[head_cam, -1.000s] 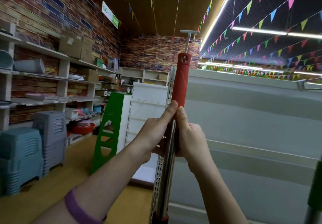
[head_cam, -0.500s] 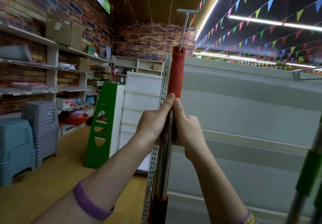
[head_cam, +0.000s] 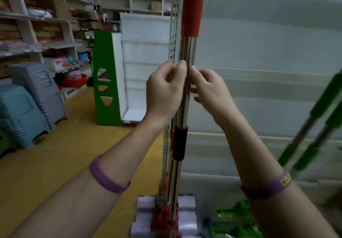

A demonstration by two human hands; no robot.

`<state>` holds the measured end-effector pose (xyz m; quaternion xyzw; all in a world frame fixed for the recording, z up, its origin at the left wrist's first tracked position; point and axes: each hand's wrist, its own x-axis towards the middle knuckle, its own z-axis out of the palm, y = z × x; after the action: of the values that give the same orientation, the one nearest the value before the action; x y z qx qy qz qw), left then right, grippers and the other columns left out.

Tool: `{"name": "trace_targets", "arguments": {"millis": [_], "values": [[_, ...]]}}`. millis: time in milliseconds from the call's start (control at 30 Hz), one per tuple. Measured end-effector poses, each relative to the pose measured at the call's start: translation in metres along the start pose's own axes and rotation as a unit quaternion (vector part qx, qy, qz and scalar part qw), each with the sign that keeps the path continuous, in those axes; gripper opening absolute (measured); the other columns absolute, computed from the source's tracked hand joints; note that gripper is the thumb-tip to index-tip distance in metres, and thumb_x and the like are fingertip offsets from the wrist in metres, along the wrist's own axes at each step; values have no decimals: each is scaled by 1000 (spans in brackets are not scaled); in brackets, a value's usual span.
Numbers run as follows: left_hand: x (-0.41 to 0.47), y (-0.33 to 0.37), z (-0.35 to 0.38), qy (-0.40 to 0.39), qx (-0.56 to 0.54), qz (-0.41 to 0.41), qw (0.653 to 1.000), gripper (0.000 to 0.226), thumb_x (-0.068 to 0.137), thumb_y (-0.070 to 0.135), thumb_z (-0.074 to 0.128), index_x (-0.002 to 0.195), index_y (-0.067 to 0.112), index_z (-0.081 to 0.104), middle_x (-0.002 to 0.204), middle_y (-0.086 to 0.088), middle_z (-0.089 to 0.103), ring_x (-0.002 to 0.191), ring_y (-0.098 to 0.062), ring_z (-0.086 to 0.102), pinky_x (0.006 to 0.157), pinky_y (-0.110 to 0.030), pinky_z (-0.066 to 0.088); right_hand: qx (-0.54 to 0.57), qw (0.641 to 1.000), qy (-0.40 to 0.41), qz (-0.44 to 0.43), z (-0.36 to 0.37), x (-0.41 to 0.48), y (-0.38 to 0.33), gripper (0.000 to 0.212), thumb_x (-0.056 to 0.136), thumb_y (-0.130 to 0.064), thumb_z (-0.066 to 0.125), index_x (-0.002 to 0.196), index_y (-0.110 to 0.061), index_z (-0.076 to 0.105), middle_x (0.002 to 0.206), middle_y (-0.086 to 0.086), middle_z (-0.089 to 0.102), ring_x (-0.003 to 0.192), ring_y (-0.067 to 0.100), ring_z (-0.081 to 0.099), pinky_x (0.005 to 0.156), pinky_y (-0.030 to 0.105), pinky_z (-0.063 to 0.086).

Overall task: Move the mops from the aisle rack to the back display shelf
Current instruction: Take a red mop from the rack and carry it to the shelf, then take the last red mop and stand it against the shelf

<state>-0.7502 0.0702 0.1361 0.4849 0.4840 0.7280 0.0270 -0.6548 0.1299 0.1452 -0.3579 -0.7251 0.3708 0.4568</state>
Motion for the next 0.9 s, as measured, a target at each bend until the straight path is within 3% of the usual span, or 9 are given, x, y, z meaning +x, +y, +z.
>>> {"name": "trace_targets", "arguments": {"millis": [100,200,333,467,533,667,767,833,900], "values": [[-24,-12,8,-43,-24,-30,998,33,94,31,52,73,7,61,64,-3,58,64,-21,57,62,-47,52,-3,999,26,26,-2,-19,19,34,100,-49,48,116,-22,61,103,-13,65,103,10,62,93,38,51],[-52,-23,21,-74,-53,-69,993,29,94,26,52,75,6,61,65,-3,57,65,-18,56,58,-39,47,-14,995,76,56,-9,-45,45,44,101,-45,48,133,-16,55,122,-7,62,114,7,57,97,29,46],[-93,-31,52,-158,-95,-144,972,18,93,20,54,81,9,61,74,-4,63,71,-12,60,66,-29,49,-26,983,139,113,-34,-83,84,48,102,-41,50,140,-12,48,139,3,57,127,12,53,110,34,41],[-138,-28,96,-245,-140,-233,931,9,97,11,54,93,14,61,80,5,62,66,9,57,65,-9,43,-43,965,191,173,-78,-123,117,53,99,-39,55,144,-12,44,147,6,50,136,14,46,115,35,36],[-162,-19,122,-271,-156,-254,915,9,98,7,53,101,9,61,83,4,62,67,12,57,69,-7,43,-51,954,222,197,-106,-147,131,56,98,-38,57,146,-12,42,148,8,49,138,15,45,116,36,35],[-217,7,179,-341,-164,-286,880,24,98,9,53,119,0,60,86,9,59,64,18,55,68,-4,42,-68,924,292,236,-172,-201,152,59,97,-33,60,148,-11,40,139,6,52,131,12,47,108,24,35],[-261,35,220,-404,-177,-294,848,33,99,12,53,129,-1,56,93,12,56,66,25,52,68,1,38,-75,902,332,264,-223,-241,166,70,94,-38,63,151,-9,34,154,11,41,143,18,37,119,36,30],[-291,56,249,-446,-196,-319,813,35,99,12,54,131,0,53,93,11,55,66,23,54,66,0,39,-73,887,363,276,-255,-268,172,81,86,-48,65,151,-10,34,154,12,42,143,19,39,118,41,32],[-322,74,275,-477,-216,-352,776,45,92,22,63,132,4,53,95,3,59,70,11,58,67,-7,42,-88,871,385,291,-286,-295,176,83,86,-50,63,153,-13,31,155,11,40,143,20,38,118,43,33]]}}
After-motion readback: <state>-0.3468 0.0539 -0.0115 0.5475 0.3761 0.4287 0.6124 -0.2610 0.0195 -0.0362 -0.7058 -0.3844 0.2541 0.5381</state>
